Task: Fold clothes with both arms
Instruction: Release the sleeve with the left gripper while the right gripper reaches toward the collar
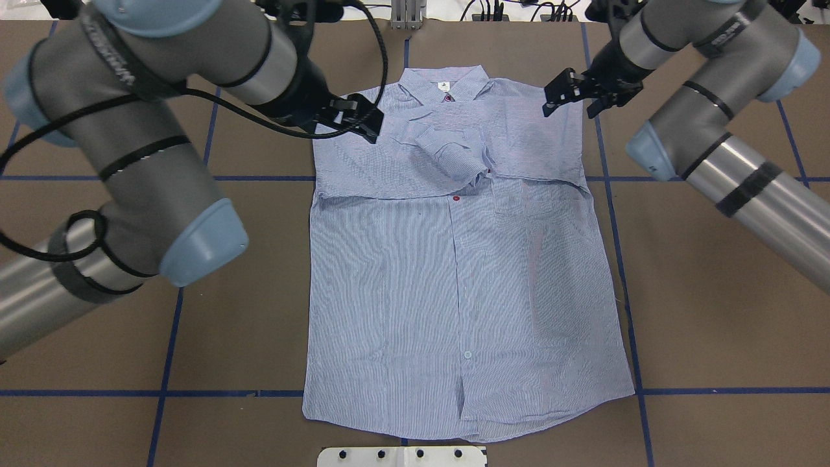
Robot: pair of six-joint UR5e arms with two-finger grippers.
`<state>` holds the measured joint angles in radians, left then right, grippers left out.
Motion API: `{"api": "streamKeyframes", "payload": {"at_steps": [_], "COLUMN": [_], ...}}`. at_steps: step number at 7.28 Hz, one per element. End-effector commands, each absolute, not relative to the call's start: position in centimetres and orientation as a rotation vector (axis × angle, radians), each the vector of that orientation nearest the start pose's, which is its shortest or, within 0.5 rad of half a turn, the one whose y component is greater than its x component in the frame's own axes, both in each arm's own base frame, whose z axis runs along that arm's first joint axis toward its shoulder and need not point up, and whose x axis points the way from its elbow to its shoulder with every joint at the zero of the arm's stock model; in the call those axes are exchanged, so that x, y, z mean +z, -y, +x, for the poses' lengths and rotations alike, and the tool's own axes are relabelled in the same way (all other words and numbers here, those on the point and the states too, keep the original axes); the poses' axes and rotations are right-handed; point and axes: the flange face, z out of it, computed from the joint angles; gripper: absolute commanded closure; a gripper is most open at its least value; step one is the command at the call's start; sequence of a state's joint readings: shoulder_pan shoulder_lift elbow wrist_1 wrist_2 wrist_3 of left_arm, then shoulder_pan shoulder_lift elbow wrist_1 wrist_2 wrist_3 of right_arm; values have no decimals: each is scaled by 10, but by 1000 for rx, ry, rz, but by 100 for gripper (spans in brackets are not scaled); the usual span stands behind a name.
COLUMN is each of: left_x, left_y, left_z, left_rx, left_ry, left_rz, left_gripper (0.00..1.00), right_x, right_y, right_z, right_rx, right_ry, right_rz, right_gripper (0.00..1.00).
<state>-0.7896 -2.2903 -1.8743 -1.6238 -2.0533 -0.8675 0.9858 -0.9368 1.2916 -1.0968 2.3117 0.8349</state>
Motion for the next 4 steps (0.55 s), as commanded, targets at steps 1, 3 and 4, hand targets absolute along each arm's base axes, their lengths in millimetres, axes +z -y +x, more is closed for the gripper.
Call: {"api": "streamKeyframes", "payload": {"at_steps": [1, 3, 4], "left_x": [120, 117, 115], "left_y": [485, 483, 480], "left_z": [326, 321, 319], "left_rx": [217, 215, 217], "left_ry": [-1053, -1059, -1063], "left_rz": [426, 434, 439], "left_gripper": [1, 1, 1], "right_x": [313, 304, 307], "right_y": [660, 663, 660], "right_z": [-422, -476, -483], "right_rx": [-77, -106, -108], "right_ry": [1024, 1008, 999], "right_rz": [156, 200, 205], "right_gripper": [12, 32, 37]}}
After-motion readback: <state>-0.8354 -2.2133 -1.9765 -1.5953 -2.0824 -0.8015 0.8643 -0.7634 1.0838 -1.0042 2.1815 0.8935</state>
